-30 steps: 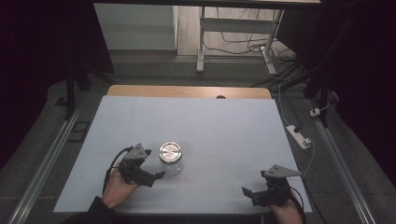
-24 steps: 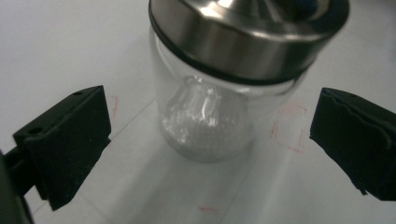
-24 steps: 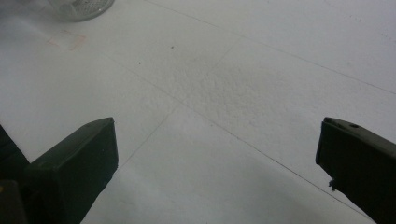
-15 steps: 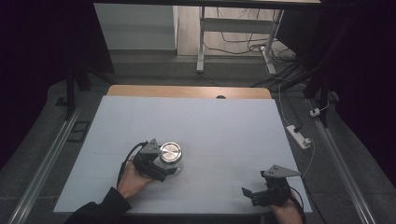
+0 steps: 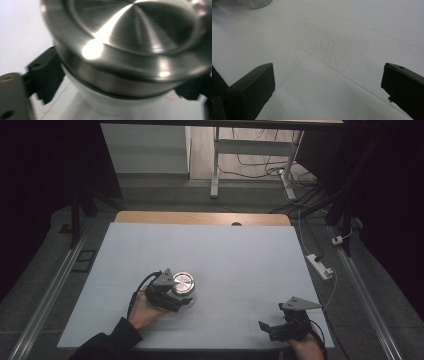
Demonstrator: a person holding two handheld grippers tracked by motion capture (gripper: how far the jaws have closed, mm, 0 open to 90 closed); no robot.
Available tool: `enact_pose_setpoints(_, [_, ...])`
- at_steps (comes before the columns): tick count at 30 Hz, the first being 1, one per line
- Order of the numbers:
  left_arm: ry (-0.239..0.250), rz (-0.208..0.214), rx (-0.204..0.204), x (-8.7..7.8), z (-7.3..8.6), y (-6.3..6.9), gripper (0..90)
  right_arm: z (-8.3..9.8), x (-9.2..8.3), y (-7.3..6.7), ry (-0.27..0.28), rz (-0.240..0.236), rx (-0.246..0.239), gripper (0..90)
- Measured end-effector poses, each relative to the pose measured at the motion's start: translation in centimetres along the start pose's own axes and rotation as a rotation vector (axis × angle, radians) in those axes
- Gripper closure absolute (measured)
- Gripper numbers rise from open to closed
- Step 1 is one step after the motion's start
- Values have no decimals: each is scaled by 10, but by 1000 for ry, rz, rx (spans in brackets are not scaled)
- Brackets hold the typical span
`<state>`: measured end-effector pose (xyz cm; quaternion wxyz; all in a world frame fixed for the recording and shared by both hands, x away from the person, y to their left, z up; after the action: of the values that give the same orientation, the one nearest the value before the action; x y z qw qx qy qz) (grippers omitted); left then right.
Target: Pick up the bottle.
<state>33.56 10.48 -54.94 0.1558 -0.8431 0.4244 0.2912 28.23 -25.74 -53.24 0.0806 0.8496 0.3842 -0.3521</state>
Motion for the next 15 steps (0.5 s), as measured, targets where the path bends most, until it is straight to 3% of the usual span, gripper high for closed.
enact_pose_setpoints(15, [-11,-19,-14,-1,-2,1,155,0,0,-1,1,-2,-6,0])
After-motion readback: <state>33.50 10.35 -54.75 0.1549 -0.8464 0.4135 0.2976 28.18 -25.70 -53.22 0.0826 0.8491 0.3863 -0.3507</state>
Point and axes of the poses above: each handheld gripper's, and its own axes: x roughly forward along the jaws, z roughly out of its underside, y roughly to its right, the point moved 5 cm from there along x, roughly forward along the jaws, and after that the axes turned 5 degrees about -z, right-handed, at the moved point
